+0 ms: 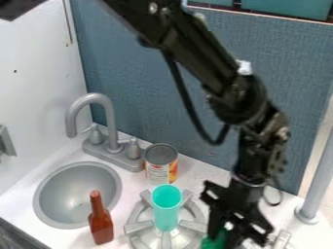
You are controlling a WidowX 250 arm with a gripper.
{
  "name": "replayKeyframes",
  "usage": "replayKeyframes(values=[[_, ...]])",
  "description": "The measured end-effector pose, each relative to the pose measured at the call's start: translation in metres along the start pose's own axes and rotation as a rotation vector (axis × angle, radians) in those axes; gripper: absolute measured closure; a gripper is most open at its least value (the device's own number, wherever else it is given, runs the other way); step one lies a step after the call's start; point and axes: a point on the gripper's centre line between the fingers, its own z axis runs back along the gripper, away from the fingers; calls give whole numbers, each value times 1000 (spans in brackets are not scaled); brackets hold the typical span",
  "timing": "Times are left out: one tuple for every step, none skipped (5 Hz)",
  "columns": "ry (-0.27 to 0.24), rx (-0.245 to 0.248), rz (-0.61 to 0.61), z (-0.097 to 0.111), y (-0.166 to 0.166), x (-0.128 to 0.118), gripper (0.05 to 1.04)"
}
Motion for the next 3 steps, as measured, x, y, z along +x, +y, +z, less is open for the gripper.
replayKeyframes(values=[[-21, -29, -60, -9, -16, 15, 702], [-19, -31, -95, -14, -31, 30, 702], [-7, -22, -126, -20, -44, 37, 702]])
